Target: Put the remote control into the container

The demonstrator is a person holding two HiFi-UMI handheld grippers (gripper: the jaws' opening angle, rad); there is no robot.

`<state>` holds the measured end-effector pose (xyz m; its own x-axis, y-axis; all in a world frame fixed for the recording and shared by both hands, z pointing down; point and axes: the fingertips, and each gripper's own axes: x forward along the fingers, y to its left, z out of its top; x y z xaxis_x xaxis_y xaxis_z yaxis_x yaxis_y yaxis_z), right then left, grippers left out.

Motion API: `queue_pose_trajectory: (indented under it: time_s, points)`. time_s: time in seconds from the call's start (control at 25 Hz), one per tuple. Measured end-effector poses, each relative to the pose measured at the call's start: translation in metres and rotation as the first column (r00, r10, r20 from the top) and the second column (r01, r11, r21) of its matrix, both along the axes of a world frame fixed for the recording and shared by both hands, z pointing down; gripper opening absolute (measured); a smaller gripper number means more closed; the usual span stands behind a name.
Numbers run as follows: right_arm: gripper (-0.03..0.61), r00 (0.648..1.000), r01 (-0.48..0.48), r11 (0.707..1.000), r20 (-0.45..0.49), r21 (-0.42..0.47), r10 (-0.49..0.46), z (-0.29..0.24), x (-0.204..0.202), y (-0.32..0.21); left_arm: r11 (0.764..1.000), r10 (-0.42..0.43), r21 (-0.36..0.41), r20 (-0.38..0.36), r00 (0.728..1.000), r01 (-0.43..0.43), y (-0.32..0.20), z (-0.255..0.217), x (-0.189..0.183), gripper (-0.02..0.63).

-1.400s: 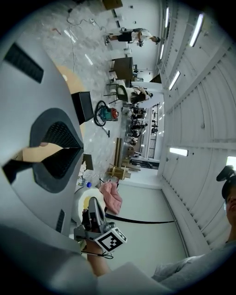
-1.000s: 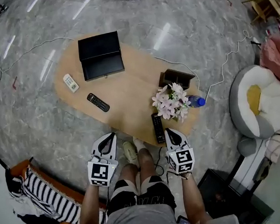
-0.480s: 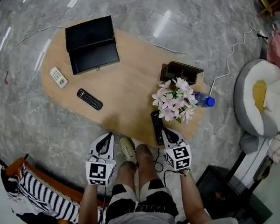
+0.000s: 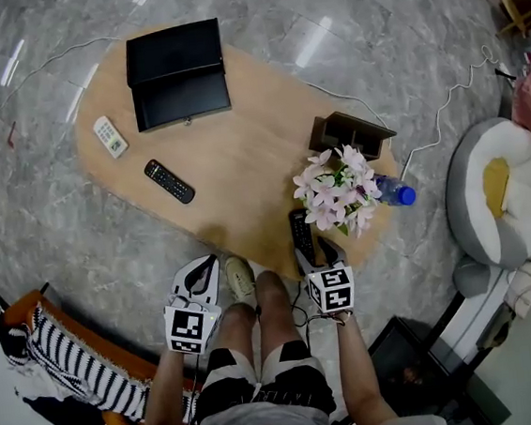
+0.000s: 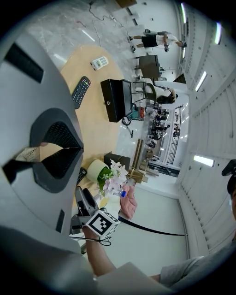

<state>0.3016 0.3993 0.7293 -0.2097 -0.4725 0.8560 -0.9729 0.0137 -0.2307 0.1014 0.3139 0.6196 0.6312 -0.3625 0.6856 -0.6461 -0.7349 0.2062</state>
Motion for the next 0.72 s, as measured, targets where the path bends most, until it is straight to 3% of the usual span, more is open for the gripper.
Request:
queue_pose_trajectory:
  time_s: [0.24,0.72]
  points:
    - [0.241,1.000,0.004,0.998,-0.027,-0.064,-0.006,0.030,-0.004,0.006,1.000,-0.016,-0.002,0.007,1.000,0.016,-0.001,0.008,-0.008,0.008]
    - [0.241,0.998,0.019,0.996,-0.053,-0.085,-0.024,0.055,-0.006,0.003,0.999,-0.047,-0.014,0.019,0.999,0.048,0.003,0.028,-0.022,0.008]
